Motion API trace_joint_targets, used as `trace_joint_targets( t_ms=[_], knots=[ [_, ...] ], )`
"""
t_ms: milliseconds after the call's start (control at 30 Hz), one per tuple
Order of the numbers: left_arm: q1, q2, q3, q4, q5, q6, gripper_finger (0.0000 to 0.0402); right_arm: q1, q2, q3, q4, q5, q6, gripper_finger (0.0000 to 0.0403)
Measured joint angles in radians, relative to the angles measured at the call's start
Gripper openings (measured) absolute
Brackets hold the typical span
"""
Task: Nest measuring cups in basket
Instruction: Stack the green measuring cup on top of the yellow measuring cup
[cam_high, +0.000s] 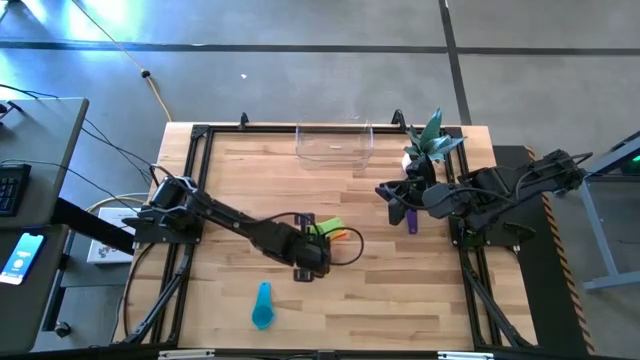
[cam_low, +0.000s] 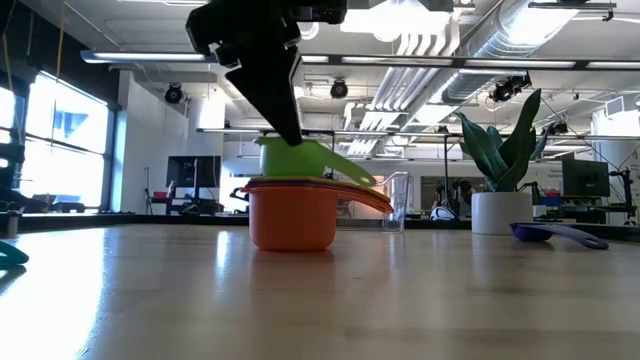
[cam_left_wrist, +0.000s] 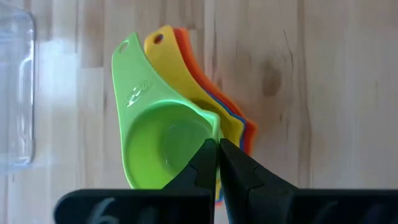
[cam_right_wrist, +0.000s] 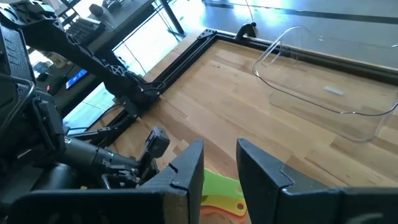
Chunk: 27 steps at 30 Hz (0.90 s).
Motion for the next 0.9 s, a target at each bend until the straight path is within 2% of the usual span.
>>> trace_joint_targets(
  t_ms=[167,300,600,900],
  knots=[
    [0.001,0.0,-0.001,0.04,0.013,0.033,0.0,0.0,0.0,0.0,0.0,0.0,0.0,0.0087],
    [0.005,0.0,-0.001,0.036,0.064,0.068,0.0,0.0,0.0,0.0,0.0,-0.005,0.0,0.0087],
    [0.021,0.0,-0.001,0.02,0.08,0.156,0.0001,0.0,0.0,0.0,0.0,-0.029,0.0,0.0087],
    [0.03,0.0,-0.001,0.001,0.136,0.183,0.0025,0.0,0.0,0.0,0.0,-0.031,-0.008,0.0087]
  ],
)
